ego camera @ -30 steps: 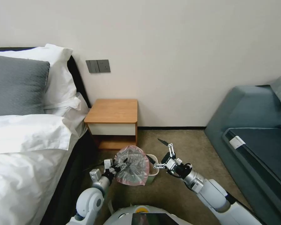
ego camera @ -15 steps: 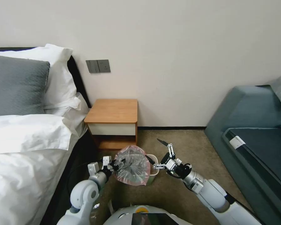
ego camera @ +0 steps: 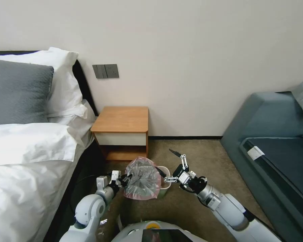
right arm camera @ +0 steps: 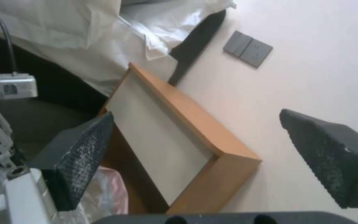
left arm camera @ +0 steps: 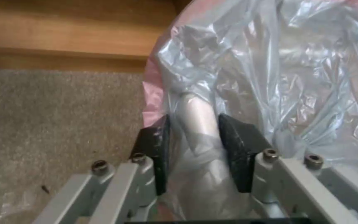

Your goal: Pick up the garbage bag from the table and place it over the trash can.

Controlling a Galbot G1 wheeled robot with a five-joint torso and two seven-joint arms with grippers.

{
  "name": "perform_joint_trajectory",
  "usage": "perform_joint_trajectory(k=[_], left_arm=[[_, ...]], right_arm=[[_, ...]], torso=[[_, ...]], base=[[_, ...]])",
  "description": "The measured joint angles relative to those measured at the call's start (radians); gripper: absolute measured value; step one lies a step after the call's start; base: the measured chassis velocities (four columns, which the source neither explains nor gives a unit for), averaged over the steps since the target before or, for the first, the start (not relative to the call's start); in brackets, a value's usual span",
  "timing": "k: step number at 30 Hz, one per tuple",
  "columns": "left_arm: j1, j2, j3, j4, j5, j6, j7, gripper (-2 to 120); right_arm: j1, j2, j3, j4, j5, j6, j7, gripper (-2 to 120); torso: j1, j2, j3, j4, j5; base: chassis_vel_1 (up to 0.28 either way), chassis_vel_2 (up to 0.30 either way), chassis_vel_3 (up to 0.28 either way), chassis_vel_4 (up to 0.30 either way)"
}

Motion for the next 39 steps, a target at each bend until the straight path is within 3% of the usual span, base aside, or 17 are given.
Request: perform_joint_trajectory(k=[2, 4, 14, 23, 32, 35, 39], left_arm=[[0.002, -0.002, 0.005, -0.002, 0.004, -0.001, -0.003, 44], [0.001, -0.003, 0.008, -0.002, 0.004, -0.001, -0.008, 43], [0.036, -0.003, 0.026, -0.005, 0.042, -0.006, -0.012, 9], [0.063, -0.005, 0.033, -0.014, 0.073, -0.008, -0.019, 9], [0.078, -0.023, 0.042, -0.043, 0.047, -0.006, -0.093, 9], [0.092, -0.03, 0.044, -0.081, 0.022, -0.003, -0.125, 9], [0.111, -0.03, 0.044, -0.14, 0.009, -0.051, -0.154, 9]], right_arm=[[0.0, 0.006, -0.003, 0.002, -0.002, -0.001, -0.001, 100], [-0.001, 0.008, -0.003, 0.003, -0.003, -0.001, -0.002, 100], [-0.007, 0.012, -0.002, 0.016, -0.008, -0.001, -0.002, 100], [-0.009, 0.005, -0.003, 0.027, -0.008, -0.002, -0.002, 100], [-0.008, -0.005, -0.001, 0.037, -0.006, -0.006, 0.001, 100], [-0.006, -0.005, -0.005, 0.055, 0.002, -0.017, 0.02, 100], [-0.007, -0.005, -0.028, 0.106, 0.075, -0.077, 0.079, 100]], torso=[[0.0, 0.0, 0.0, 0.0, -0.0001], [0.0, 0.0, 0.0, -0.0001, -0.0001], [0.0, 0.0, 0.0, 0.0, 0.0003], [0.0, 0.0, 0.0, 0.0, 0.0002], [0.0, 0.0, 0.0, -0.0003, -0.0005], [0.0, 0.0, 0.0, -0.0002, -0.0009], [0.0, 0.0, 0.0, -0.0001, -0.0002]], base=[[0.0, 0.0, 0.0, 0.0], [0.0, 0.0, 0.0, 0.0], [0.0, 0.0, 0.0, 0.0], [0.0, 0.0, 0.0, 0.0], [0.0, 0.0, 0.0, 0.0], [0.0, 0.0, 0.0, 0.0], [0.0, 0.0, 0.0, 0.0]])
